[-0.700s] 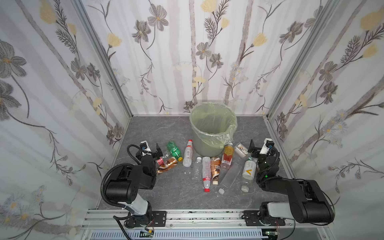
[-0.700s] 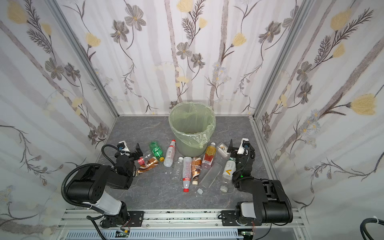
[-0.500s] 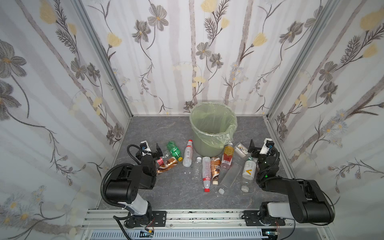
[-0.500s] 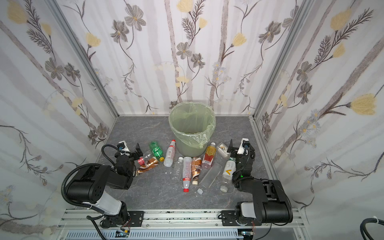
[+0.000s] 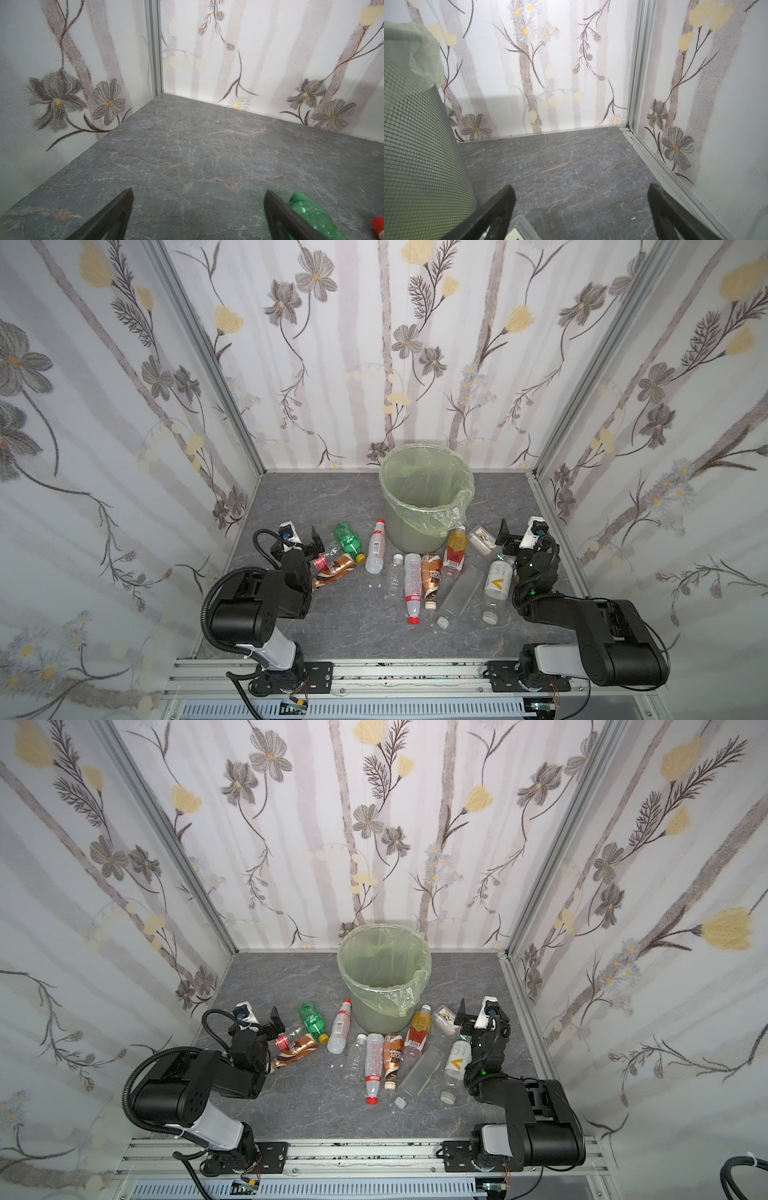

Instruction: Put the plastic bottles in the bin

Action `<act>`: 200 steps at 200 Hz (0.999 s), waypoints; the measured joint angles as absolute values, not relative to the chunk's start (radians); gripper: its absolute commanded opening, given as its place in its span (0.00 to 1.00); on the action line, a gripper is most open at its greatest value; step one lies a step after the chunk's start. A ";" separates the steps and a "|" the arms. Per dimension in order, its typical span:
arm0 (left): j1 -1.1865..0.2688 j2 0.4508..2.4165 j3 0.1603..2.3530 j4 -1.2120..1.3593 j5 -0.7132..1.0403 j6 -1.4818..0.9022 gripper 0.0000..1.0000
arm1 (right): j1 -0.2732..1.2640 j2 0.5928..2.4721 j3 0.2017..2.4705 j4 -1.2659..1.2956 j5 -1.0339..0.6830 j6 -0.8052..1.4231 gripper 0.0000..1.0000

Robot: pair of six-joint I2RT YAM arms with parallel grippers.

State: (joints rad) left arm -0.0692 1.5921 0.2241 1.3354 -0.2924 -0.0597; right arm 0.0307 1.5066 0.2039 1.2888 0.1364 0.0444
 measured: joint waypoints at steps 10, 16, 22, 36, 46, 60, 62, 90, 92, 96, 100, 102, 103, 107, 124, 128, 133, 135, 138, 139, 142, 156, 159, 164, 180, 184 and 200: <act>-0.069 1.592 0.224 1.335 -0.291 -0.060 1.00 | 0.031 1.507 0.204 1.289 0.136 0.044 1.00; -0.069 1.592 0.224 1.335 -0.291 -0.060 1.00 | 0.031 1.507 0.204 1.289 0.136 0.044 1.00; -0.069 1.592 0.224 1.335 -0.290 -0.060 1.00 | 0.030 1.507 0.204 1.289 0.136 0.044 1.00; -0.069 1.592 0.224 1.335 -0.290 -0.060 1.00 | 0.030 1.507 0.204 1.289 0.136 0.044 1.00; -0.069 1.592 0.224 1.335 -0.290 -0.060 1.00 | 0.030 1.507 0.204 1.289 0.136 0.044 1.00; -0.069 1.592 0.224 1.335 -0.290 -0.060 1.00 | 0.030 1.507 0.204 1.289 0.136 0.044 1.00; -0.069 1.592 0.224 1.335 -0.290 -0.060 1.00 | 0.030 1.507 0.204 1.289 0.136 0.044 1.00; -0.069 1.592 0.224 1.335 -0.290 -0.060 1.00 | 0.030 1.507 0.204 1.289 0.136 0.044 1.00; -0.069 1.592 0.224 1.335 -0.290 -0.060 1.00 | 0.030 1.507 0.204 1.289 0.136 0.044 1.00; -0.069 1.592 0.224 1.335 -0.290 -0.060 1.00 | 0.030 1.507 0.204 1.289 0.136 0.044 1.00; -0.069 1.592 0.224 1.335 -0.290 -0.060 1.00 | 0.030 1.506 0.204 1.289 0.136 0.044 1.00; -0.069 1.592 0.224 1.335 -0.290 -0.060 1.00 | 0.030 1.506 0.204 1.288 0.137 0.044 1.00; -0.069 1.592 0.224 1.335 -0.290 -0.060 1.00 | 0.030 1.506 0.204 1.288 0.137 0.044 1.00; -0.069 1.592 0.224 1.335 -0.290 -0.060 1.00 | 0.030 1.502 0.205 1.285 0.137 0.044 1.00; -0.069 1.580 0.223 1.332 -0.290 -0.060 1.00 | 0.031 1.453 0.242 1.193 0.137 0.044 1.00; -0.071 1.570 0.221 1.332 -0.291 -0.060 1.00 | 0.031 1.436 0.255 1.171 0.137 0.044 1.00; -0.072 1.559 0.220 1.331 -0.291 -0.060 1.00 | 0.031 1.417 0.273 1.144 0.137 0.044 1.00; -0.074 1.552 0.219 1.329 -0.292 -0.060 1.00 | 0.031 1.407 0.281 1.128 0.137 0.044 1.00; -0.075 1.543 0.218 1.326 -0.295 -0.059 1.00 | 0.031 1.395 0.293 1.109 0.137 0.044 1.00; -0.076 1.541 0.218 1.325 -0.296 -0.059 1.00 | 0.031 1.388 0.299 1.100 0.137 0.044 1.00; -0.078 1.530 0.218 1.320 -0.299 -0.059 1.00 | 0.031 1.376 0.311 1.079 0.137 0.044 1.00; -0.093 1.472 0.232 1.272 -0.310 -0.059 1.00 | 0.031 1.322 0.361 0.980 0.139 0.032 1.00; -0.096 1.457 0.239 1.251 -0.314 -0.057 1.00 | 0.032 1.311 0.374 0.952 0.145 0.031 1.00; -0.100 1.431 0.252 1.225 -0.318 -0.056 1.00 | 0.032 1.292 0.395 0.900 0.155 0.026 1.00; -0.112 1.344 0.304 1.119 -0.333 -0.059 1.00 | 0.031 1.233 0.451 0.762 0.199 0.025 1.00; -0.114 1.325 0.319 1.089 -0.337 -0.060 1.00 | 0.031 1.217 0.462 0.728 0.212 0.026 1.00; -0.125 1.245 0.383 0.957 -0.348 -0.075 1.00 | 0.031 1.177 0.511 0.596 0.242 0.059 0.99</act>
State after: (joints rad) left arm -0.1249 1.2449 0.3828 0.9565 -0.3477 -0.0746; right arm 0.0315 1.1767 0.5110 0.5961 0.2420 0.0589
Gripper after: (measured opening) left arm 0.997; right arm 0.996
